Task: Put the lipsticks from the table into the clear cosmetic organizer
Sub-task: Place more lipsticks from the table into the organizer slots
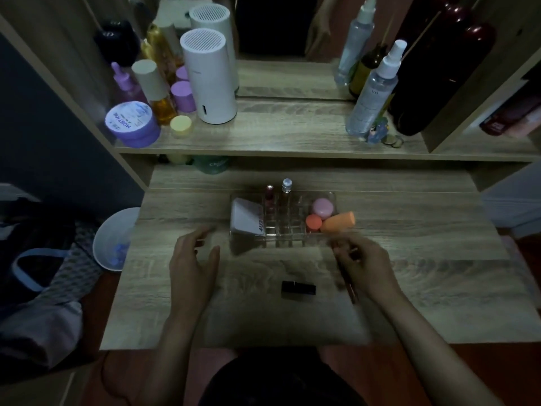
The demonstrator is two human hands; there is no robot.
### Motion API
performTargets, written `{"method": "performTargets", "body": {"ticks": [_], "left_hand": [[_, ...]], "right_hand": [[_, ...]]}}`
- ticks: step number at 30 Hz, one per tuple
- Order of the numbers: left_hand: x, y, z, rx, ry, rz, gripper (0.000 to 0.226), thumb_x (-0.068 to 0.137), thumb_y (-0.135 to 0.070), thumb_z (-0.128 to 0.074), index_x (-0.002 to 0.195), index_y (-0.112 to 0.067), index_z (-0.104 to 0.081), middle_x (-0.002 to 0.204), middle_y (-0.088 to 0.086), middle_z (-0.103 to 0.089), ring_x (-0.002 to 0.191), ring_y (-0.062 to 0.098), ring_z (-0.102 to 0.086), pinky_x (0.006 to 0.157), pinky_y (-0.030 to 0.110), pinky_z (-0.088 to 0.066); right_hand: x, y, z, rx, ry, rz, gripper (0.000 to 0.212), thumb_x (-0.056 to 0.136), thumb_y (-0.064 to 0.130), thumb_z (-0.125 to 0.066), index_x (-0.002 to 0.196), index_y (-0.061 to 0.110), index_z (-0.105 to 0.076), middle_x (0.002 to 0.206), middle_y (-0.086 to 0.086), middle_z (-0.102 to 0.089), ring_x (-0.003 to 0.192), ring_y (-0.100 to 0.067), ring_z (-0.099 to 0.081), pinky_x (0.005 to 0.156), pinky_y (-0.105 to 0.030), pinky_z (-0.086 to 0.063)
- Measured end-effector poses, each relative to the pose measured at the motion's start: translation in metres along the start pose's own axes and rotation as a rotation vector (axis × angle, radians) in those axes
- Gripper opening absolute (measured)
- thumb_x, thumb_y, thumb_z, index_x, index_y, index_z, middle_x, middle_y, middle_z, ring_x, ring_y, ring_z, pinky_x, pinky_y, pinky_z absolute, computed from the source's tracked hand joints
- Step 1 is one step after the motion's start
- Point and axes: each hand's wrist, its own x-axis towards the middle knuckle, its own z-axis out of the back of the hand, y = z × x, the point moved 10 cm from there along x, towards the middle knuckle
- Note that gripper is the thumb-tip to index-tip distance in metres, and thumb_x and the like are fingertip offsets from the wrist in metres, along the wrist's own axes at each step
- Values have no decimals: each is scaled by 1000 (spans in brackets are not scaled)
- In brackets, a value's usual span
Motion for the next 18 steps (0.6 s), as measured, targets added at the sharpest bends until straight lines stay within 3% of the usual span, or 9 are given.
{"method": "performTargets", "body": {"ticks": [3, 6, 7, 9, 12, 13, 18], "left_hand": [[-3, 14, -6, 65, 79, 65, 39, 81, -13, -68, 119, -11, -58, 118, 12, -59, 103, 18, -54, 83, 24, -40], [-10, 32, -18, 177, 209, 113, 41, 84, -17, -65, 123, -9, -56, 125, 13, -56, 116, 23, -49, 92, 29, -40], [-12, 37, -20, 192, 235, 137, 42, 85, -18, -65, 124, -9, -56, 125, 13, -55, 117, 23, -48, 94, 32, -41], [-16, 45, -20, 205, 265, 180, 43, 84, -20, -66, 125, -9, -55, 125, 12, -55, 118, 24, -49, 94, 36, -43], [-19, 48, -22, 224, 297, 184, 44, 81, -17, -69, 122, -8, -57, 122, 13, -58, 113, 26, -53, 92, 36, -45], [-19, 48, -22, 224, 301, 185, 43, 80, -16, -70, 120, -7, -58, 120, 14, -59, 111, 27, -55, 91, 36, -45], [-18, 49, -23, 206, 305, 207, 35, 75, -16, -74, 108, -7, -64, 105, 16, -66, 96, 30, -62, 81, 35, -48]], "right_hand": [[31, 26, 21, 163, -85, 38, 25, 86, 7, -59, 106, 23, -64, 92, -3, -65, 85, -21, -63, 65, -13, -49], [60, 55, 44, 242, -254, 123, 24, 85, 4, -60, 108, 10, -64, 97, -6, -65, 88, -19, -64, 77, -30, -55], [67, 63, 47, 252, -299, 153, 22, 84, 2, -61, 105, 6, -65, 96, -9, -66, 85, -15, -63, 78, -30, -54], [79, 74, 44, 232, -341, 184, 17, 83, 0, -62, 100, 2, -64, 96, -13, -67, 85, -10, -59, 78, -23, -50], [92, 80, 27, 193, -316, 211, 15, 83, 0, -62, 98, 1, -63, 93, -5, -63, 88, -11, -57, 72, 1, -41], [94, 79, 20, 191, -300, 212, 15, 83, 0, -62, 98, 2, -63, 93, -2, -62, 88, -10, -56, 71, 2, -40], [97, 68, -8, 106, -222, 187, 15, 82, 3, -63, 96, 7, -62, 90, 0, -62, 86, -16, -59, 75, -28, -47]]}}
